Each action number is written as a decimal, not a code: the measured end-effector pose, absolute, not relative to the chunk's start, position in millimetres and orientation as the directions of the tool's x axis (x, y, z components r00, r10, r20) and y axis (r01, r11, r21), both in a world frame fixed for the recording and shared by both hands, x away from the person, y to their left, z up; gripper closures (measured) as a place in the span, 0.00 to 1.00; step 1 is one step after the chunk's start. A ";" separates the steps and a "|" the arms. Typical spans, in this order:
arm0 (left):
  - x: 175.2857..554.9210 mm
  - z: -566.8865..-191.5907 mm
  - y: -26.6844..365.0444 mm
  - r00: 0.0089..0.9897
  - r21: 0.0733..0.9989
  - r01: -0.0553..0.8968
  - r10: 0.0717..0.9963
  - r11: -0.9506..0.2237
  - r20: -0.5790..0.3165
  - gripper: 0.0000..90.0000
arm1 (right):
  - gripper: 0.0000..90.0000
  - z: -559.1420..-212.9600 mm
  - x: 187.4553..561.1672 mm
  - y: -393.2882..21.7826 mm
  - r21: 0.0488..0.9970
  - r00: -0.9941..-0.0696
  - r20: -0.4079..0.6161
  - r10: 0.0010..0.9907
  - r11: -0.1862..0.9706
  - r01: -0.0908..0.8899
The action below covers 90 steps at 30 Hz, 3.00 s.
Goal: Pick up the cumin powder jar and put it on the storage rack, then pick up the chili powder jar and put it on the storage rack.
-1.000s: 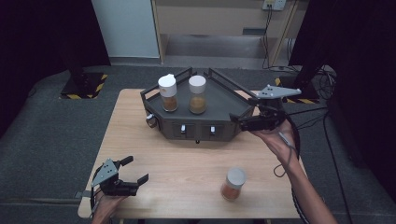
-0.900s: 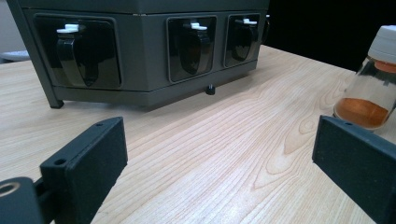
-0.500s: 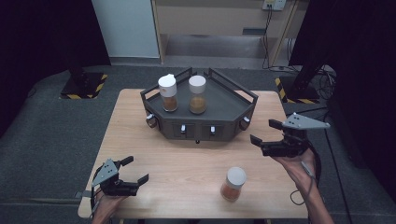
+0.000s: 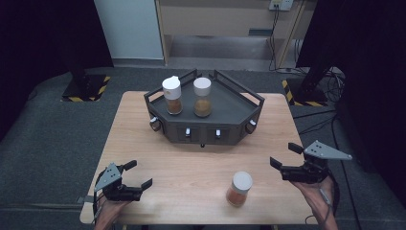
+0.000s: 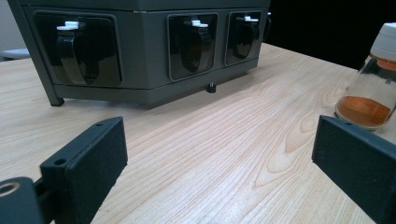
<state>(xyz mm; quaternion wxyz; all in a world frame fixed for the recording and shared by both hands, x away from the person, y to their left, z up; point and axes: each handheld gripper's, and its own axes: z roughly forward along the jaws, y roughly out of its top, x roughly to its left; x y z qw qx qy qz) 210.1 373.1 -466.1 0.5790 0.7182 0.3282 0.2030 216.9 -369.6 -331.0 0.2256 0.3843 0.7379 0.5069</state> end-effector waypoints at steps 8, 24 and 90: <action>210.5 -466.4 373.4 0.702 0.965 0.238 0.706 -0.113 -0.090 0.03 | 0.11 -356.0 201.2 -370.4 0.915 -0.597 0.036 0.801 0.214 0.343; 212.1 -466.3 372.4 0.705 0.963 0.243 0.703 -0.117 -0.092 0.03 | 0.11 -394.0 182.8 -377.5 0.903 -0.594 0.054 0.803 0.215 0.372; 211.5 -467.9 375.1 0.707 0.966 0.236 0.700 -0.106 -0.097 0.03 | 0.08 -369.5 181.0 -379.7 0.951 -0.701 0.055 0.711 0.178 0.254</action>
